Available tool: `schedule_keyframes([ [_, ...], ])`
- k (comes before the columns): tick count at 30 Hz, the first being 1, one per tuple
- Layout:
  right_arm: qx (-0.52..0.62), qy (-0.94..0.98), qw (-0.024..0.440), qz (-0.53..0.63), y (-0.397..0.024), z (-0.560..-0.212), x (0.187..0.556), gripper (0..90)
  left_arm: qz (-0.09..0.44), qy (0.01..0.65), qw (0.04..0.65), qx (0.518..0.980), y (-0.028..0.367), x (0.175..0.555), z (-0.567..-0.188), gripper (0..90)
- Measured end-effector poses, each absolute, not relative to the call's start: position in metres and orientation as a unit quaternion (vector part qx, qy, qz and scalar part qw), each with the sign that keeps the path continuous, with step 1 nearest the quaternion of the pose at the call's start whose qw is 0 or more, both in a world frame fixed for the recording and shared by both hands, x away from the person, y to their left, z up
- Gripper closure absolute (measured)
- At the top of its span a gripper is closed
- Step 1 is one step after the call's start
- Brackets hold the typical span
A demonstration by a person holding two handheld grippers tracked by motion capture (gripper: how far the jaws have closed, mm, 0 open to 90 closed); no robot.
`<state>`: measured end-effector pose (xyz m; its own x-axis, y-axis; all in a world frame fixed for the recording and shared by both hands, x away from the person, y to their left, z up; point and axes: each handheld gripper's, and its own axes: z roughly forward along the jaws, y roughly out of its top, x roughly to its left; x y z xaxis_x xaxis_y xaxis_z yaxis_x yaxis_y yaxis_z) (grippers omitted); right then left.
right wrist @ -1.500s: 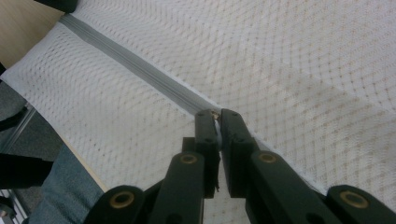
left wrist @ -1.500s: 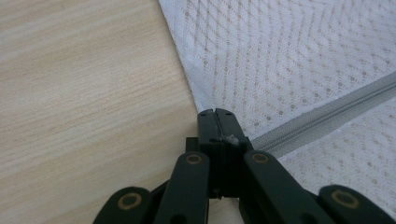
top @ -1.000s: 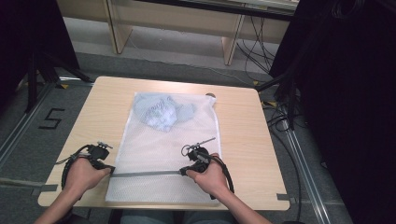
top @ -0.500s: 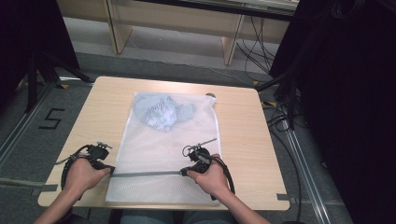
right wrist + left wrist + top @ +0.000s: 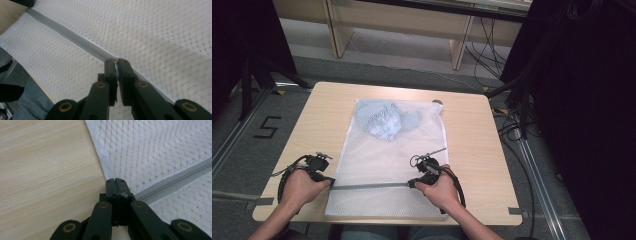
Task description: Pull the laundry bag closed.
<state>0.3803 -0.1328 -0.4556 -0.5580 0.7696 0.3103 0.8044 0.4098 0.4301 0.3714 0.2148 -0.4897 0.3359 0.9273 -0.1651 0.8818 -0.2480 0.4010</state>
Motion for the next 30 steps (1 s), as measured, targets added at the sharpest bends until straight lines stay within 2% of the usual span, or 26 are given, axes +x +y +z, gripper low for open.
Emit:
schedule_keyframes([
  [30, -0.478, -0.837, 0.024, -0.264, -0.148, -0.454, 0.381, 87.0, 0.053, 0.573, 0.217, 0.788, 0.215, 0.371, -0.49, 90.0],
])
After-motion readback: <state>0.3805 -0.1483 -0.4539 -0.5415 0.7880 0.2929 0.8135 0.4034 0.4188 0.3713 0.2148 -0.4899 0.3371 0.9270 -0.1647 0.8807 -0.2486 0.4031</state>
